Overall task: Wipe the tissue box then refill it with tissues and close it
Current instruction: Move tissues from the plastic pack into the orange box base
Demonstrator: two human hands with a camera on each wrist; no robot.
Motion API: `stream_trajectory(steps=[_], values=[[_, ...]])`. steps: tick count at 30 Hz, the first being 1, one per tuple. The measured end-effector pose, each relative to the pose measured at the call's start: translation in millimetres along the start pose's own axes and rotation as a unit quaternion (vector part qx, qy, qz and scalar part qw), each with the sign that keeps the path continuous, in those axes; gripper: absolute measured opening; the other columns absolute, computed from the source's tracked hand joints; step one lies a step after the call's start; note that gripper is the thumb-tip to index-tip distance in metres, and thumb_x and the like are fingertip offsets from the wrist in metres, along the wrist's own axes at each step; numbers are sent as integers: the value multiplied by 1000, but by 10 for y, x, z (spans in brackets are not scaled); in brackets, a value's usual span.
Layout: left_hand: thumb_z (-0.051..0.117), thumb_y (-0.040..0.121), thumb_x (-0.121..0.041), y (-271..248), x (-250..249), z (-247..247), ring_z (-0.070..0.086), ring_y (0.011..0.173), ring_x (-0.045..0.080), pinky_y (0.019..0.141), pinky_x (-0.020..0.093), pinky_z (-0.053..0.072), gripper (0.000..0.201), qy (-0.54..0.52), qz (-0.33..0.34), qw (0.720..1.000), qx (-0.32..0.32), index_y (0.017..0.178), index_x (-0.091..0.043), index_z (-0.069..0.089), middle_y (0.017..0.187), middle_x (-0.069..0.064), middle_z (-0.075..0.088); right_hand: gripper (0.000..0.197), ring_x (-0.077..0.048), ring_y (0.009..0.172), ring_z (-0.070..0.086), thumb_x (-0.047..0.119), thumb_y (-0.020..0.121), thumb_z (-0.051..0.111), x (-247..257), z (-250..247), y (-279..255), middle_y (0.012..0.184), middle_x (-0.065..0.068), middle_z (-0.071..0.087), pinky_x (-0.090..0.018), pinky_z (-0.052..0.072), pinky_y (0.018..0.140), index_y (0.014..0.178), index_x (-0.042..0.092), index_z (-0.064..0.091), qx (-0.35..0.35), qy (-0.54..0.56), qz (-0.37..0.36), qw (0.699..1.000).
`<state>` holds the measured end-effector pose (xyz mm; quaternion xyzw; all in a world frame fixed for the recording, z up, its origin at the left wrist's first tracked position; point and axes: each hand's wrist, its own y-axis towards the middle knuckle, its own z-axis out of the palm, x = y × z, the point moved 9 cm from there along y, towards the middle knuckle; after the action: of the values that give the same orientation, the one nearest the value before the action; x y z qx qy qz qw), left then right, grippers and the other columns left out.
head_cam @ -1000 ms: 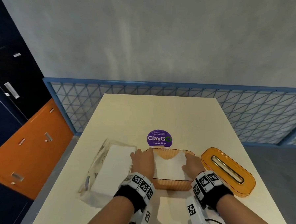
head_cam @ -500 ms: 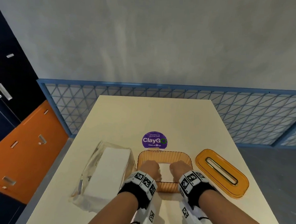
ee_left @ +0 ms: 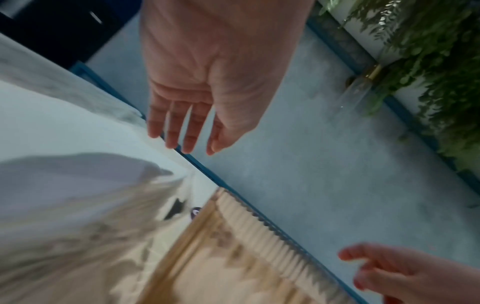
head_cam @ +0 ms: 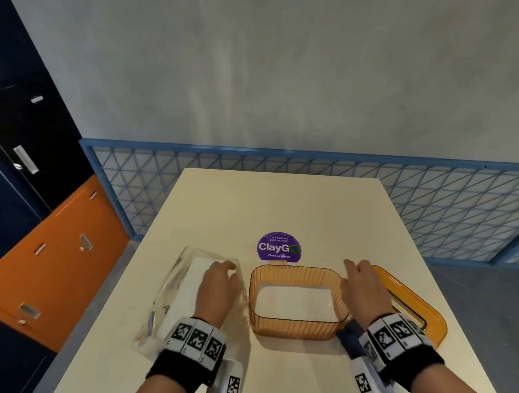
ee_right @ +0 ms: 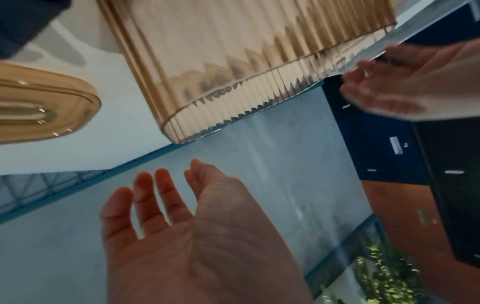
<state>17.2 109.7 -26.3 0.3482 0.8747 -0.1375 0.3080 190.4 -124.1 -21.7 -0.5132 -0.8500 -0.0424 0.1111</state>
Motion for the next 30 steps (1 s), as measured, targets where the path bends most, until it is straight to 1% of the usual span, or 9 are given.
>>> stream_trajectory(steps=[2,4,6,8,12,16,21,26,30], values=[[44,96,-18,-45,269,25,47,122,26,99,34,39,33,52,-53,997,17,127,-8,52,131,12,49,49,-29,123,46,17,99,35,-137,225,-5,141,-15,36,-35,45,90,146,13,22,89,37,36,995],[43,96,-19,-96,400,88,45,120,27,96,35,40,31,94,-69,993,35,123,-6,52,128,13,47,47,-30,131,41,11,99,33,-149,382,-17,145,-17,38,-35,40,101,145,9,25,133,61,37,989],[45,95,-22,-132,425,126,46,118,26,92,35,43,28,130,-63,989,35,115,-4,54,124,12,47,39,-31,122,50,6,97,32,-134,409,-2,134,-18,53,-34,43,96,135,4,43,121,74,31,989],[48,94,-30,-163,429,130,46,117,25,89,33,45,33,159,-64,985,28,114,-4,54,122,11,47,35,-32,111,57,5,96,33,-122,395,-4,123,-19,61,-33,46,89,125,4,51,109,92,38,989],[50,93,-32,-188,429,126,47,118,23,88,33,46,35,183,-68,981,14,114,-4,53,122,9,46,33,-33,110,58,4,96,32,-115,395,-4,120,-19,62,-33,46,86,121,1,53,117,89,49,988],[44,97,-24,-199,404,119,50,114,26,87,33,45,30,169,-59,984,1,110,1,54,120,13,49,30,-34,105,59,1,94,31,-119,430,-5,115,-22,63,-28,37,69,116,-1,52,117,72,45,989],[39,99,-19,-224,365,116,53,108,28,83,33,44,29,165,-48,985,-13,107,3,56,117,16,53,32,-35,106,59,0,94,31,-101,410,-38,116,-22,63,-29,38,71,120,0,49,113,56,28,992],[39,95,-3,-270,336,219,48,119,22,88,27,46,27,249,-51,967,16,121,-7,47,128,9,45,31,-34,108,58,1,94,32,-92,393,-42,117,-21,62,-31,43,76,119,0,50,118,47,20,992],[39,95,-3,-294,324,129,49,117,21,86,26,48,30,278,-69,958,-5,123,-9,44,127,8,46,30,-34,108,58,1,94,31,-104,388,-49,116,-21,62,-31,41,74,118,0,49,119,33,7,992]])
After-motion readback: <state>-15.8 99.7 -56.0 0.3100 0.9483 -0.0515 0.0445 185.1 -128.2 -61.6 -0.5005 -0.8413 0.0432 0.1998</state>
